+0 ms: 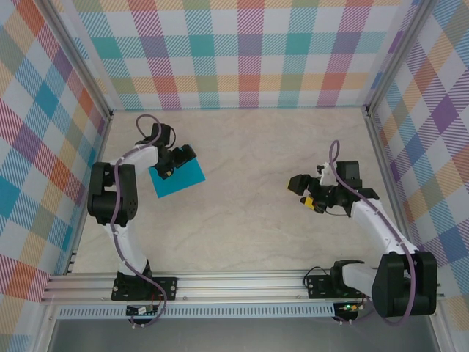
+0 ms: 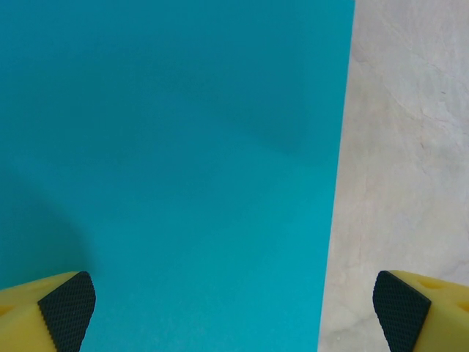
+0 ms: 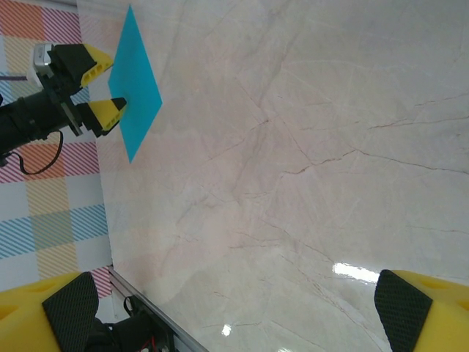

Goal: Fold a paper plane with a square sheet of paper (pick it up from the middle)
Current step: Move the square sheet of paper to the center of the table.

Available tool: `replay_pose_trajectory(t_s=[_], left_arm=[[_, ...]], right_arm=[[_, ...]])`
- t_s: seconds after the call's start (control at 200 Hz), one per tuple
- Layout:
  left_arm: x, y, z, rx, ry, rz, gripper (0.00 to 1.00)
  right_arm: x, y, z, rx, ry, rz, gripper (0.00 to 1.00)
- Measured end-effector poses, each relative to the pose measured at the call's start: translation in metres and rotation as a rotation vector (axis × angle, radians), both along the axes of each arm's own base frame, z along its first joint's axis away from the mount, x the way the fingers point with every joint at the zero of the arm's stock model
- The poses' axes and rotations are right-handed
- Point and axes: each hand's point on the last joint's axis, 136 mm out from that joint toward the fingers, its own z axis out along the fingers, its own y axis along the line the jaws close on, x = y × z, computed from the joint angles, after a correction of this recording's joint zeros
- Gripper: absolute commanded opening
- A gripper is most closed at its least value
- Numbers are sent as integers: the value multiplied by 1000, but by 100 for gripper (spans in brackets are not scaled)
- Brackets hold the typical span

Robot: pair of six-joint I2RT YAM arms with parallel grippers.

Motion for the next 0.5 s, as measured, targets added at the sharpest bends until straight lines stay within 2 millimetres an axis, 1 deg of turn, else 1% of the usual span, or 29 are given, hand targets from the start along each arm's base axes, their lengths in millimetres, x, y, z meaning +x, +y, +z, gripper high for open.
replay_pose_trajectory(t_s=[0.045,0.165,0.295,0.435,0.5], left_arm=[[2,-2,-6,-6,13,-4,100],[4,-6,-3,-41,6,-17,100],[1,-11,-4,-62,-21,-33,100],[-14,-22,-2,-97,-57,-62,100],[-27,-31,-1,-113,-62,-79,100]], right_arm=[[2,2,-2,-1,8,6,100],[7,3,-12,-11,36,15,100],[9,1,-26,-39,71,16,100],[6,-4,-34,-78,92,11,100],[3,-6,-37,-95,107,6,100]])
